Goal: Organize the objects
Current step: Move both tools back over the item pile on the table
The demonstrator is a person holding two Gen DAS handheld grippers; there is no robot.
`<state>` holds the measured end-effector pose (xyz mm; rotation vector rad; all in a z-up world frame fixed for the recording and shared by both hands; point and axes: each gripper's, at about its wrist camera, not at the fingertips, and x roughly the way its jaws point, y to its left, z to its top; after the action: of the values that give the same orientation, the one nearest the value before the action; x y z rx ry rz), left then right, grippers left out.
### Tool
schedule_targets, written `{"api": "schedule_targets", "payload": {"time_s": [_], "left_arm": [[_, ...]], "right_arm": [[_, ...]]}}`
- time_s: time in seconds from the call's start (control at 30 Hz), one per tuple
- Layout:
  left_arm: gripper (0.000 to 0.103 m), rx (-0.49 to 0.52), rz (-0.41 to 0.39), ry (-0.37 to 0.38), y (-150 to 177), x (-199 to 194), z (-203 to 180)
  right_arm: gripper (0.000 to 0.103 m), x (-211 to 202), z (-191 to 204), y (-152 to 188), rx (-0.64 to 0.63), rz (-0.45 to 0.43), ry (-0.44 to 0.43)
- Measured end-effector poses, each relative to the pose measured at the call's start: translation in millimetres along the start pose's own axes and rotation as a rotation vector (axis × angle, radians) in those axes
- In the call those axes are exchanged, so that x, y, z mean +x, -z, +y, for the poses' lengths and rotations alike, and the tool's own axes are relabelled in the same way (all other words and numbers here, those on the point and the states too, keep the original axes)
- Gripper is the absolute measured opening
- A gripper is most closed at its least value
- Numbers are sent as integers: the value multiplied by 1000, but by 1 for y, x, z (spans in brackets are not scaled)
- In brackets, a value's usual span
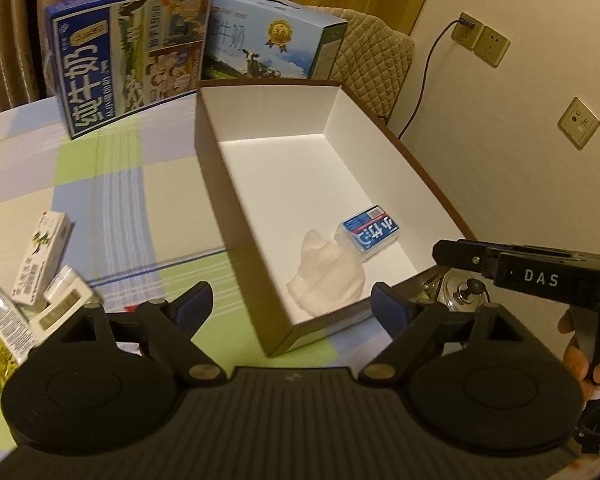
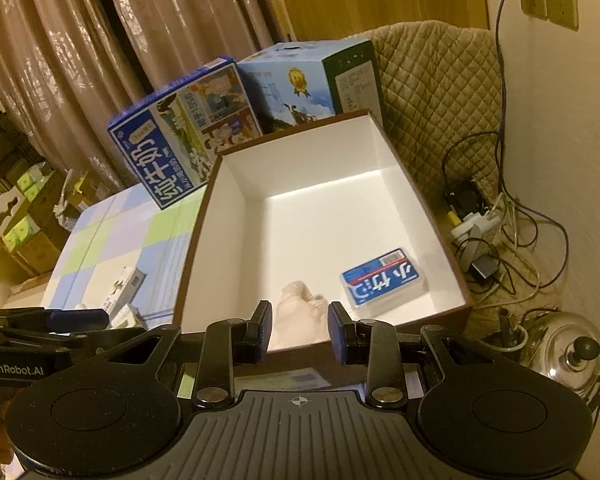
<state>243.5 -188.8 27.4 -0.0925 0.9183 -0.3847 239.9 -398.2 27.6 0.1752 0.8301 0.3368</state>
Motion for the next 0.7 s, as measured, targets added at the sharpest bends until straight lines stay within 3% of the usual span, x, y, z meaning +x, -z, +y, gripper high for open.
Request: {"api": "schedule_targets", "payload": {"time_s": [0.33, 0.7], "left_arm": [[86, -73, -9, -60, 28, -36, 55], [88, -192, -10, -173, 69, -77, 129]], "right_arm": [[28, -1, 44, 23, -40, -16, -94], [28, 21, 101, 42, -101, 37, -217]]}}
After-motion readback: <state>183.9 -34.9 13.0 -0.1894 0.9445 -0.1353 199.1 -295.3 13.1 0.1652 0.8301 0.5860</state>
